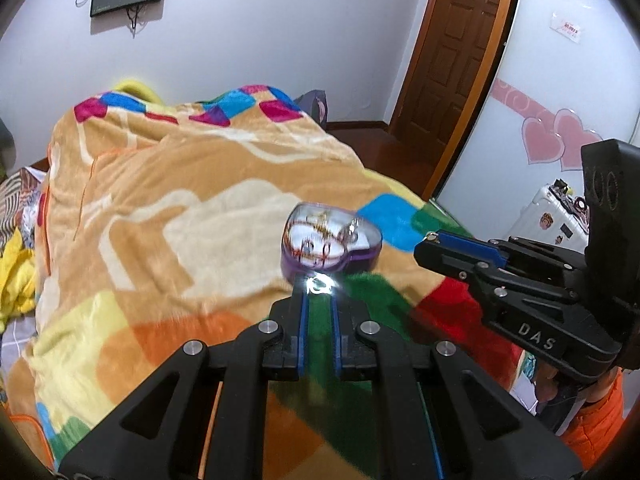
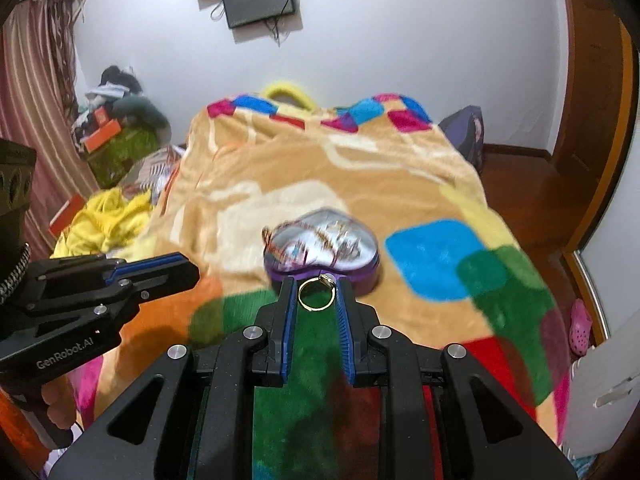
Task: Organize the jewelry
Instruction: 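Carry both pieces into the heart tin and open both tools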
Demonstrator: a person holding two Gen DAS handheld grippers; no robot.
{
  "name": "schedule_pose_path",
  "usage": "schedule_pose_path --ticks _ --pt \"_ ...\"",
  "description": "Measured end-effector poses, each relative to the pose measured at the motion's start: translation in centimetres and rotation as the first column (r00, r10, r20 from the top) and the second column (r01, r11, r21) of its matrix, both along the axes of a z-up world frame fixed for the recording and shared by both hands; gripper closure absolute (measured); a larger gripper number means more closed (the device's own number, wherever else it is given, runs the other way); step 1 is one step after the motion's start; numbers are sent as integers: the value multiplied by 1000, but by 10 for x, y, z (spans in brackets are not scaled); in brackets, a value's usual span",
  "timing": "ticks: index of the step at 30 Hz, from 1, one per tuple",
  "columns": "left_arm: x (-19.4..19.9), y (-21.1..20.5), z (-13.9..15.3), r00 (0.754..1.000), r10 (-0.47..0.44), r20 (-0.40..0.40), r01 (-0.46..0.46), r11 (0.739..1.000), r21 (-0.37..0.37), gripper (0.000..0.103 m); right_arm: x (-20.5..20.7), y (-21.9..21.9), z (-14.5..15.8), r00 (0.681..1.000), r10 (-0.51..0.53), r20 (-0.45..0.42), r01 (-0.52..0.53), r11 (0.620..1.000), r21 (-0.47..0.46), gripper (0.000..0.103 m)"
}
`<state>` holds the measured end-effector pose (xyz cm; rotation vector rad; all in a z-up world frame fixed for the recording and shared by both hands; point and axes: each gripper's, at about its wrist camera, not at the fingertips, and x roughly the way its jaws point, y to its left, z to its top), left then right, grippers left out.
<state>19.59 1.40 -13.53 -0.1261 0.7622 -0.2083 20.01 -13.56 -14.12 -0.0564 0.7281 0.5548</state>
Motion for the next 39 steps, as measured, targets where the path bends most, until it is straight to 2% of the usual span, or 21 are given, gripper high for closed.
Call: schedule_pose_path --ticks 9,18,27,39 --pt "23 4 14 999 1 49 -1 1000 -6 94 18 4 16 999 -4 54 2 999 38 86" --pt "45 5 8 999 -14 48 14 1000 -16 94 36 14 16 998 14 66 -18 998 53 86" --pt "65 5 -14 999 -36 -14 35 998 -51 94 59 23 -3 999 41 -2 -41 999 33 86" --pt "78 3 -32 996 -62 -61 58 996 -71 94 74 28 -10 995 82 -53 -81 997 17 85"
